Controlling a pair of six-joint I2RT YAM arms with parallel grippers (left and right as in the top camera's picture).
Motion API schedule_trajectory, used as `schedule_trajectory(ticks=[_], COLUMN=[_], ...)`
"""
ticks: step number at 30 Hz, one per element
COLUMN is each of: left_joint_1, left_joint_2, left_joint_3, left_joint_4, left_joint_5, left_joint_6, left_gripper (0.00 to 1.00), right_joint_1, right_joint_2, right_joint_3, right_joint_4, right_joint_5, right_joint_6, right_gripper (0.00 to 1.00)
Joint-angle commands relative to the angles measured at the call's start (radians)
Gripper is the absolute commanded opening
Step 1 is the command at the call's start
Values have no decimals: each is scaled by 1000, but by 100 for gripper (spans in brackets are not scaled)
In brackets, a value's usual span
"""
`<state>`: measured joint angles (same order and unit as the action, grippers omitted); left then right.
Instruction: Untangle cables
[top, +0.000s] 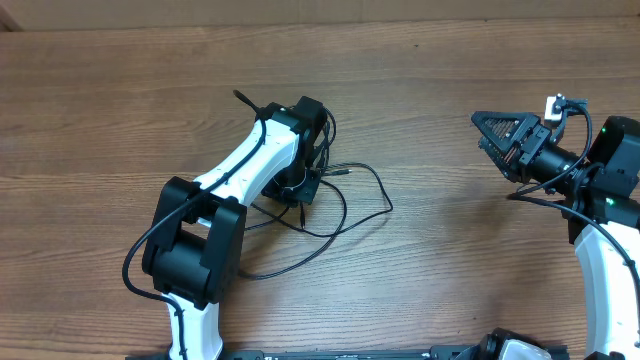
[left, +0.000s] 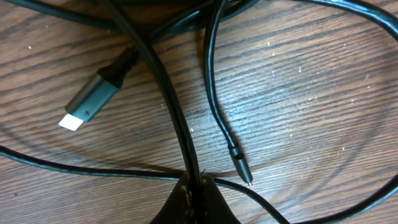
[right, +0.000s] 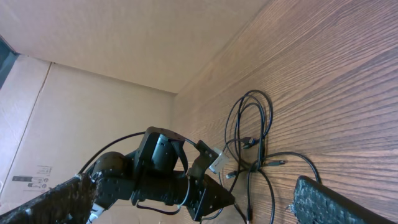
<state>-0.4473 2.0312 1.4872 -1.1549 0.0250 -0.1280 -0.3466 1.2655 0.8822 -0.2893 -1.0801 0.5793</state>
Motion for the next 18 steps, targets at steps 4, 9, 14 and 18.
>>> schedule_trajectory(ticks=[4, 9, 14, 18], left_joint_1=[1, 2, 6, 15], left_joint_2=[-1, -5, -5, -6], left_joint_3=[151, 514, 929, 1325], left_joint_4=[-97, -231, -278, -258], left_joint_5=[144, 377, 483, 537], left_joint_6=[119, 291, 314, 303], left_gripper=[4, 4, 4, 4], right_joint_1=[-2, -2, -2, -2], right_joint_2=[-6, -6, -6, -6], right_joint_3=[6, 6, 6, 6], right_joint_4=[-1, -2, -2, -1], right_joint_5=[14, 18, 18, 18], right_joint_6=[-9, -9, -9, -10], right_gripper=[100, 100, 100, 100])
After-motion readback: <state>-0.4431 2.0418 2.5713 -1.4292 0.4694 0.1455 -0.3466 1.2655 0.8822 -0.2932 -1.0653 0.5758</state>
